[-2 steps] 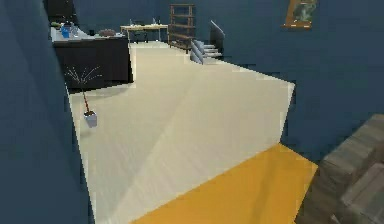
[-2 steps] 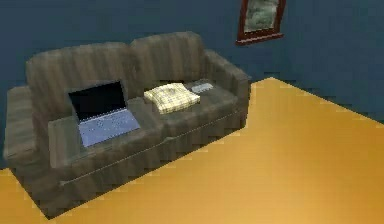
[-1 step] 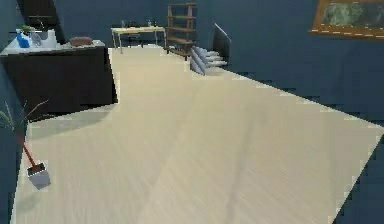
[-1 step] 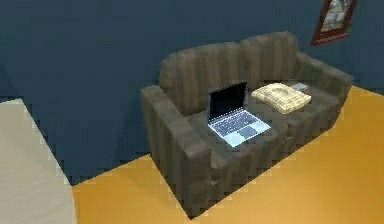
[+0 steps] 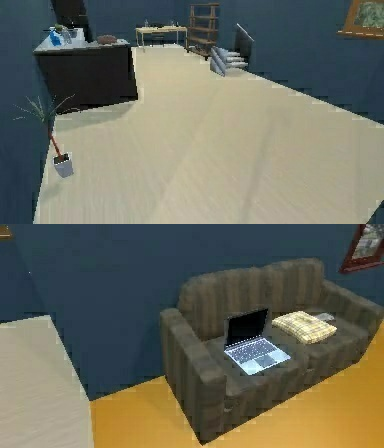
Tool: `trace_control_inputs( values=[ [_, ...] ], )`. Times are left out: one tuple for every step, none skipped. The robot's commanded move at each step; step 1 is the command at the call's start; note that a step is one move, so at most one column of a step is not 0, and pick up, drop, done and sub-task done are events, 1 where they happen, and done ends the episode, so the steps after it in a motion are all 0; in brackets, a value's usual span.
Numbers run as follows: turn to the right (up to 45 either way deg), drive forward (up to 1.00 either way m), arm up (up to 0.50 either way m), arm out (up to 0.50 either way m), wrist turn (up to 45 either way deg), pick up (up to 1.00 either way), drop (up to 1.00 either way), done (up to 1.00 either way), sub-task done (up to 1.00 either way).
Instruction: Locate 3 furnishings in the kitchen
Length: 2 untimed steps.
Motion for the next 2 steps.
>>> trace_control_inputs(
  values=[
    [0.0, 1.0, 0.0, 0.0, 0.0, 0.0, 0.0, 0.0, 0.0],
    [0.0, 1.0, 0.0, 0.0, 0.0, 0.0, 0.0, 0.0, 0.0]
  ],
)
